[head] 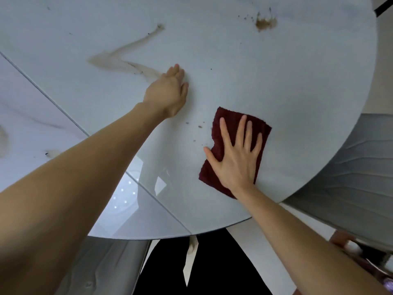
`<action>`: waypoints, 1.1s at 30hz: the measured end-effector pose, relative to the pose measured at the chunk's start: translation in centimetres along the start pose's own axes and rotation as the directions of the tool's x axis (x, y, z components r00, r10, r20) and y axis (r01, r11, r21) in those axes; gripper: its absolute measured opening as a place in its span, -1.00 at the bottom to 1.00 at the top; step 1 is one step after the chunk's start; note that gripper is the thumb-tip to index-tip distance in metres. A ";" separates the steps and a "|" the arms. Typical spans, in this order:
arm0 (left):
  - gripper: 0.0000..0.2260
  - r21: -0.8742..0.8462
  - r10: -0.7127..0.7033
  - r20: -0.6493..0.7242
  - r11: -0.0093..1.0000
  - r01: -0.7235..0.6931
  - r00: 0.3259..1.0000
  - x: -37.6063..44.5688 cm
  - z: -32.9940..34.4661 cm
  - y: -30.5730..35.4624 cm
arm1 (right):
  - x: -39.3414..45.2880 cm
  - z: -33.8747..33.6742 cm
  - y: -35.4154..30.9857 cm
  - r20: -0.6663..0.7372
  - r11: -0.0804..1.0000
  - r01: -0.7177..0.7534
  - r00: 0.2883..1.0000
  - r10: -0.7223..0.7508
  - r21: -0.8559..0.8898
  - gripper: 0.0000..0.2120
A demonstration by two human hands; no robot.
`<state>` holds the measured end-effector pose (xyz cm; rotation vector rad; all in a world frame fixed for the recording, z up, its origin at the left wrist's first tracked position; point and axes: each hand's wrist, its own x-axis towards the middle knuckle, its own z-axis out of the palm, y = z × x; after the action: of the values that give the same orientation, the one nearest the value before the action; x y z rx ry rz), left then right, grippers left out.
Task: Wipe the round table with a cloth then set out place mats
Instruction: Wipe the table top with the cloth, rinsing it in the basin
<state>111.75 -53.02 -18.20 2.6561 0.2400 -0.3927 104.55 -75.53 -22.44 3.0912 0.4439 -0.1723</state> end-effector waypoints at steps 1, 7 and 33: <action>-0.52 0.000 -0.018 -0.018 1.000 0.018 1.000 1.0 -0.2 -0.4 | -0.1 0.3 -1.4 0.007 0.996 -0.084 0.996 0.084 0.024 -0.22; -0.50 0.039 -0.086 -0.008 0.995 0.086 0.996 4.5 -1.1 -2.4 | 6.6 0.7 -6.2 0.008 0.973 -0.190 0.982 0.190 0.134 -0.36; -0.56 -0.010 -0.251 -0.113 0.968 0.252 0.961 3.3 -4.8 -5.6 | 24.0 -1.0 -7.0 -0.041 0.560 0.818 0.569 -0.821 0.134 -0.44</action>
<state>114.72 -45.56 -17.36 2.6620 0.6176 -0.3212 125.54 -62.04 -24.10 2.6830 1.9289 -0.2481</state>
